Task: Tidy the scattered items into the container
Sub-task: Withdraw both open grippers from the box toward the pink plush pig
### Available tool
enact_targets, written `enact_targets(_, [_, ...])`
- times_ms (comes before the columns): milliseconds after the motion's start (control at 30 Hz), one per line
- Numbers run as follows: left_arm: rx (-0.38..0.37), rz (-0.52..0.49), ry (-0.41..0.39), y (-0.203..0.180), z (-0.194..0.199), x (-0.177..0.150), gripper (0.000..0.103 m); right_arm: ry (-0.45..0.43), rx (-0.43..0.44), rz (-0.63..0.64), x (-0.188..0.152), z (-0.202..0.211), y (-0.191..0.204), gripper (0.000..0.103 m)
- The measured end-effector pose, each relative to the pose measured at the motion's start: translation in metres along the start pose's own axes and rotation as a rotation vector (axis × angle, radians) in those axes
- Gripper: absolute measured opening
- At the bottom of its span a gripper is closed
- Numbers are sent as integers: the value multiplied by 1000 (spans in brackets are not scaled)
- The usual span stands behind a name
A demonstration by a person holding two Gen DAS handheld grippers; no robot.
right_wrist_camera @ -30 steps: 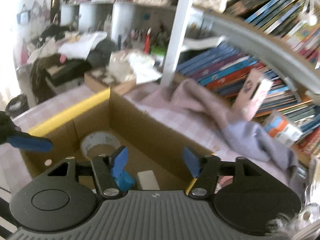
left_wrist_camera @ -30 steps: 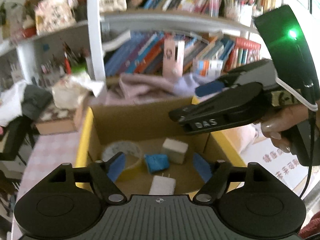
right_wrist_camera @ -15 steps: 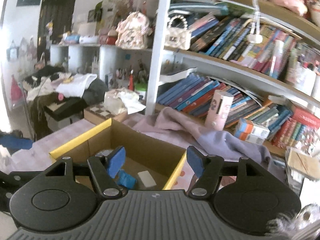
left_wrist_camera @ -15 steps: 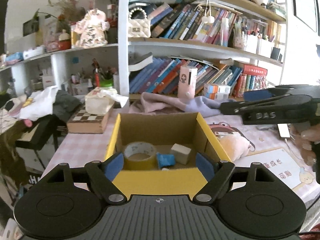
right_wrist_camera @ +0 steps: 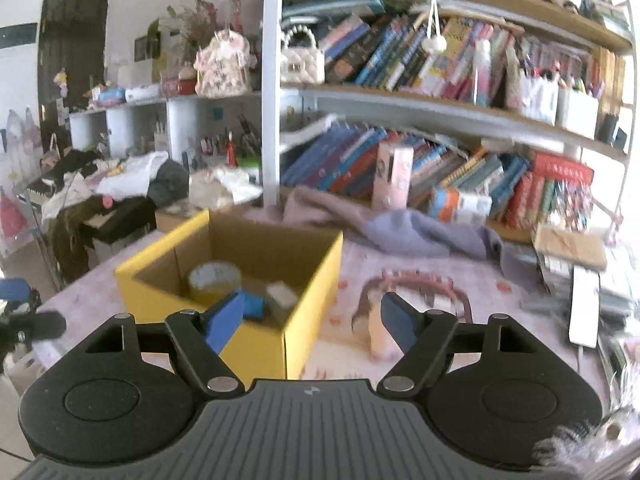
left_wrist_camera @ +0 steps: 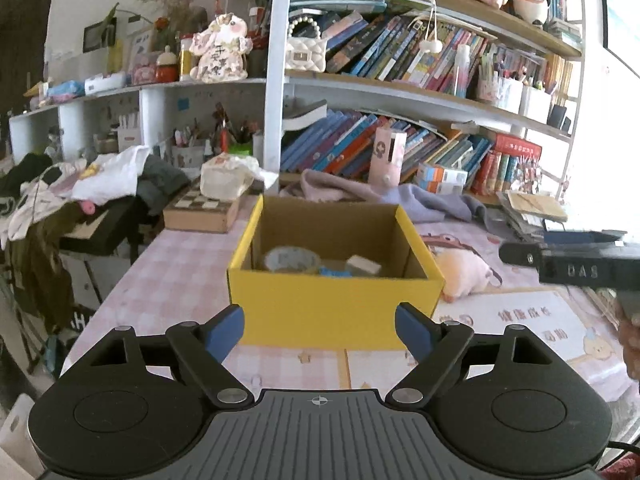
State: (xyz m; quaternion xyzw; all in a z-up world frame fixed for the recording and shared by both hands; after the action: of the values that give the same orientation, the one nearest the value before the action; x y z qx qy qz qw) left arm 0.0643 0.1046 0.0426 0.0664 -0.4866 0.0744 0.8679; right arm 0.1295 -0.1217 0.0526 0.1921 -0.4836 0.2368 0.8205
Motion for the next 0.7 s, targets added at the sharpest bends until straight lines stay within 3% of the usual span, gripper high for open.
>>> enact_targets(200, [23, -40, 16, -7, 12, -22, 85, 46, -22, 0, -35, 16, 13, 75])
enact_targets(433, [-12, -50, 55, -20, 19, -45, 90, 43, -89, 132, -65, 35, 38, 81])
enact_targets(700, [-28, -44, 116, -26, 12, -58, 93, 113, -55, 143, -78, 37, 43, 85])
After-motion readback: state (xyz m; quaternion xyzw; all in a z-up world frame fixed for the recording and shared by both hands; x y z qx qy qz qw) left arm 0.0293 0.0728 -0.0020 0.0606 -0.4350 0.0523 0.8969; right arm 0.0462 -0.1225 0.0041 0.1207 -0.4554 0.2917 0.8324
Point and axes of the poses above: each gripper's, at about its wrist camera, not at the fingertips, and z roughly against the way its jaws point, y to its left, x to its top, the point moved 5 cm from there along -z, roughly the way its jaws point, and after that the axes turned 13 degrees about x, right-handed, at the moved point
